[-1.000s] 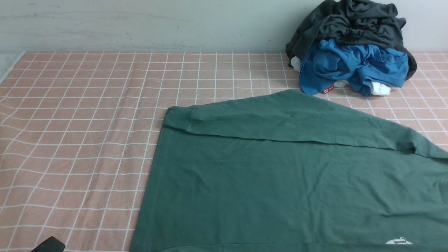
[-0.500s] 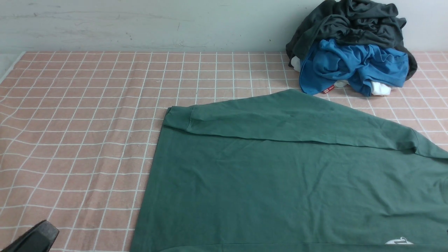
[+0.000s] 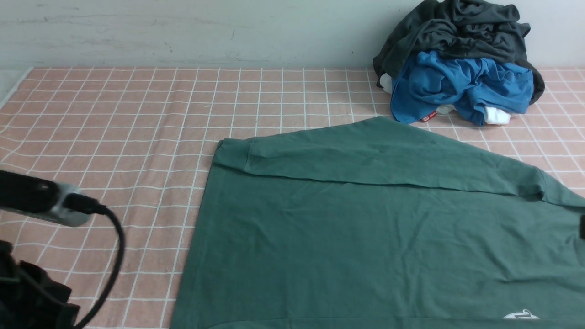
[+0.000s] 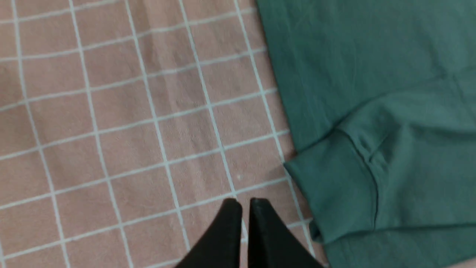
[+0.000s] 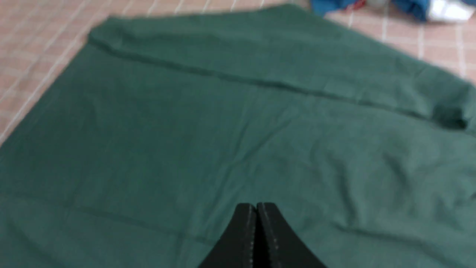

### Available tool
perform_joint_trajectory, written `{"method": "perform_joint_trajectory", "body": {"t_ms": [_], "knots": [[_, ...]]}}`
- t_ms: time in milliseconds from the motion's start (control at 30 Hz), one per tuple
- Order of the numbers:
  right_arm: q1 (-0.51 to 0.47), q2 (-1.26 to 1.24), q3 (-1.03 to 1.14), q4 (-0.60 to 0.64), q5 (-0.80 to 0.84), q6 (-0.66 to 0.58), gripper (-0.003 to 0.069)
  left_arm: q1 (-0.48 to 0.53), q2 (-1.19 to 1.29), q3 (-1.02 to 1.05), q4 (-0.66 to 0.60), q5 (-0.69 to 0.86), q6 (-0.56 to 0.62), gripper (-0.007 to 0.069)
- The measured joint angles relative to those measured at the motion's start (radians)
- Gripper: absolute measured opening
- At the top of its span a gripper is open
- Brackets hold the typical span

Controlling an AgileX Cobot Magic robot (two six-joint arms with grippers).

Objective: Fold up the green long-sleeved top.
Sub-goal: Use the left arm to clamp the cuff closest to it, then use the left arm to drag and place the cuff at the centered position on the left edge of the fabric

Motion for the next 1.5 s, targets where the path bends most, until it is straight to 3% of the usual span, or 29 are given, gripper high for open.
{"method": "perform_joint_trajectory", "body": {"t_ms": [100,167,233,333,433,567,700,1067,1333,1500], "knots": [[0.068,0.084,-0.035,-0.007,0.109,0.0,-0.0014,-0.078,0.093,0.003,0.002,0.008,-0.008,0.0091],[0.149,0.144,-0.036,-0.037,0.231,0.0,-0.0014,-0.155,0.21,0.022,-0.015,-0.001,-0.034,0.0185],[0.177,0.163,-0.029,-0.059,0.267,0.0,-0.0014,-0.177,0.253,0.039,-0.026,-0.023,-0.044,0.0232],[0.217,0.171,-0.003,-0.108,0.294,0.0,-0.0014,-0.196,0.365,0.076,-0.064,-0.111,-0.061,0.0361],[0.217,0.172,0.009,-0.134,0.285,0.001,-0.0014,-0.197,0.443,0.082,-0.08,-0.185,-0.065,0.044],[0.217,0.173,0.01,-0.139,0.246,0.004,-0.0014,-0.197,0.506,0.082,-0.107,-0.24,-0.065,0.0469],[0.217,0.174,0.011,-0.139,0.21,0.004,-0.0014,-0.197,0.565,0.082,-0.13,-0.253,-0.065,0.0443],[0.217,0.174,0.013,-0.139,0.189,0.004,-0.0014,-0.198,0.466,0.08,-0.163,-0.261,-0.018,0.0024],[0.217,0.174,0.014,-0.139,0.157,0.004,-0.0014,-0.198,0.397,0.027,-0.167,-0.217,0.04,0.0016],[0.217,0.174,0.014,-0.139,0.103,0.004,-0.0014,-0.198,0.397,-0.148,-0.166,-0.155,0.099,0.0013]]}}
